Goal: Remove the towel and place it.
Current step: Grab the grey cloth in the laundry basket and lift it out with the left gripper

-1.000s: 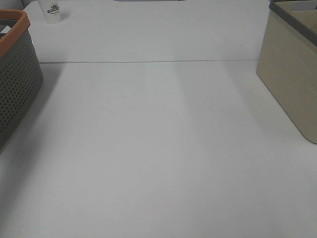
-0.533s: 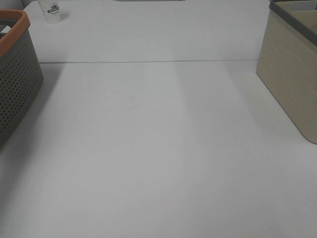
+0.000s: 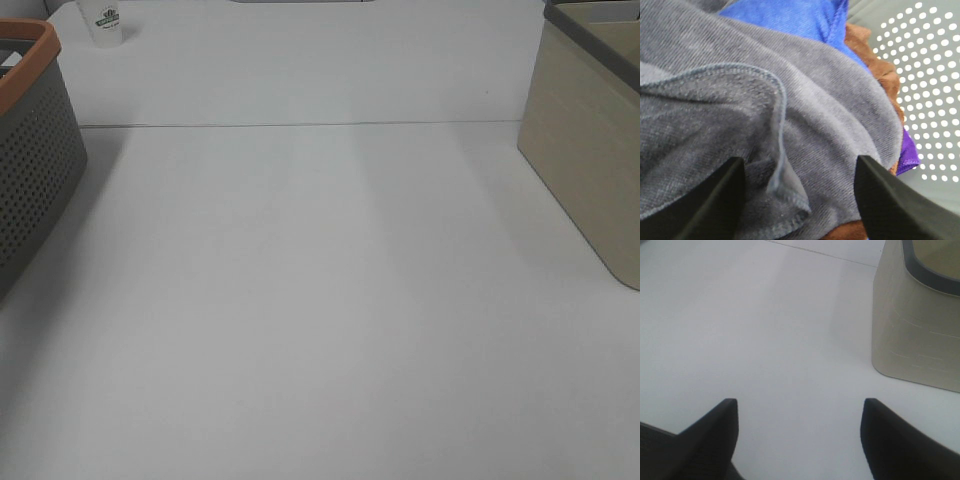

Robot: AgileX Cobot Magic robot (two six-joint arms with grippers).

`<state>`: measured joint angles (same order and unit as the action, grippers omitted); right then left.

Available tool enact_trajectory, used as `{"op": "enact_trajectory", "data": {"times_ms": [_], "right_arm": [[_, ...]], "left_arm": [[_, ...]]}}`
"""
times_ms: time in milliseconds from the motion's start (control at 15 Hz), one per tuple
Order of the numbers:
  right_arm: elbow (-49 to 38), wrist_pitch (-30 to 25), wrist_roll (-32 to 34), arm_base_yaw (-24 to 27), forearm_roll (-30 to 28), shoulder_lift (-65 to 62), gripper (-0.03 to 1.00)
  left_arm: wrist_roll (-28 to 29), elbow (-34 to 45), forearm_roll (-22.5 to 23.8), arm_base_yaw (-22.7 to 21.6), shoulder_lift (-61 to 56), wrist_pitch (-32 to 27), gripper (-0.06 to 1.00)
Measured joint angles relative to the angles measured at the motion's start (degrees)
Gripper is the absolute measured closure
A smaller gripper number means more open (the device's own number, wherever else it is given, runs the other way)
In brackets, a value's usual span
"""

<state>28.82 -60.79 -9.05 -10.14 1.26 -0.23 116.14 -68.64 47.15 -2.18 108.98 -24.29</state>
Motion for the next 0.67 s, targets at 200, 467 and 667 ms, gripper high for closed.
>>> {"op": "enact_trajectory", "data": {"times_ms": [200, 467, 667], "right_arm": [[0.0, 0.0, 0.1, 0.0, 0.0, 0.0, 0.28], [0.0, 0.0, 0.1, 0.0, 0.0, 0.0, 0.28], [0.0, 0.0, 0.1, 0.0, -0.1, 0.0, 0.28]], "left_arm": [[0.0, 0.0, -0.8, 0.0, 0.1, -2.0, 0.45], [0.0, 0.0, -0.9, 0.0, 0.1, -4.1, 0.64], [0.0, 0.0, -0.9, 0.0, 0.1, -4.1, 0.91]]}}
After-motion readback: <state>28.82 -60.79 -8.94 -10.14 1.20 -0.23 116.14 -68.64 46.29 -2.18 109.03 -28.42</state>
